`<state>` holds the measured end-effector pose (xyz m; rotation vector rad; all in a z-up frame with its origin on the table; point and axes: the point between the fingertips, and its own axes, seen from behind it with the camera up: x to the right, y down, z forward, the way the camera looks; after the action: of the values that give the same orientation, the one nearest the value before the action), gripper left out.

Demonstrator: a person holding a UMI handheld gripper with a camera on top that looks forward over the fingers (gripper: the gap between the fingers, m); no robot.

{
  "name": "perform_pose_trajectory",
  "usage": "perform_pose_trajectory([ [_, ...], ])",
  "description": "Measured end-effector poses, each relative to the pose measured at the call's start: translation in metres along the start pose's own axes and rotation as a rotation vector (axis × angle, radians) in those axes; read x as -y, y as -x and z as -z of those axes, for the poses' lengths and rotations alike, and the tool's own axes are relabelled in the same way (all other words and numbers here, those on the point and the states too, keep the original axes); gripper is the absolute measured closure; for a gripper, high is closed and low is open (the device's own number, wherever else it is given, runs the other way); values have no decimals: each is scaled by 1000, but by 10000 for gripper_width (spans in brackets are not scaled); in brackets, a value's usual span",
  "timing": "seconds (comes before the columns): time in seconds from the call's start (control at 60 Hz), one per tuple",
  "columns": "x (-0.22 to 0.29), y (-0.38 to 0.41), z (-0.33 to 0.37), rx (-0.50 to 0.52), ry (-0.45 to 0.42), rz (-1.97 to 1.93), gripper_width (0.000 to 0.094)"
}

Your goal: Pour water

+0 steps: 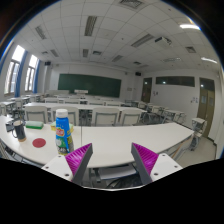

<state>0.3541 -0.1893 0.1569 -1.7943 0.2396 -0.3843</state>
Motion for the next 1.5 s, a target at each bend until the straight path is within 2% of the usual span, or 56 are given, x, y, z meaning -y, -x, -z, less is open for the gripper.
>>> perform_pose_trajectory([
  [0.333,-17,31,-9,30,-1,21,101],
  [0.583,-16,85,1,162,-17,-8,100],
  [0.817,-33,162,-47,292,-23,-66,101],
  [0.933,-41,191,-87,279,-25,-91,102],
  [1.017,-34,189,-109,241,-57,-106,107],
  [1.067,-33,192,-118,241,-67,-106,215],
  [1.083,-32,197,-119,252,-69,-113,336],
  [1.1,-33,198,-120,252,-68,-124,372],
  [1.183,-34,198,-125,204,-84,-145,404],
  [1.283,-34,195,-122,184,-84,-130,514],
  [1.4,-32,202,-119,173,-64,-65,536],
  [1.5,-3,213,-110,143,-89,161,537],
])
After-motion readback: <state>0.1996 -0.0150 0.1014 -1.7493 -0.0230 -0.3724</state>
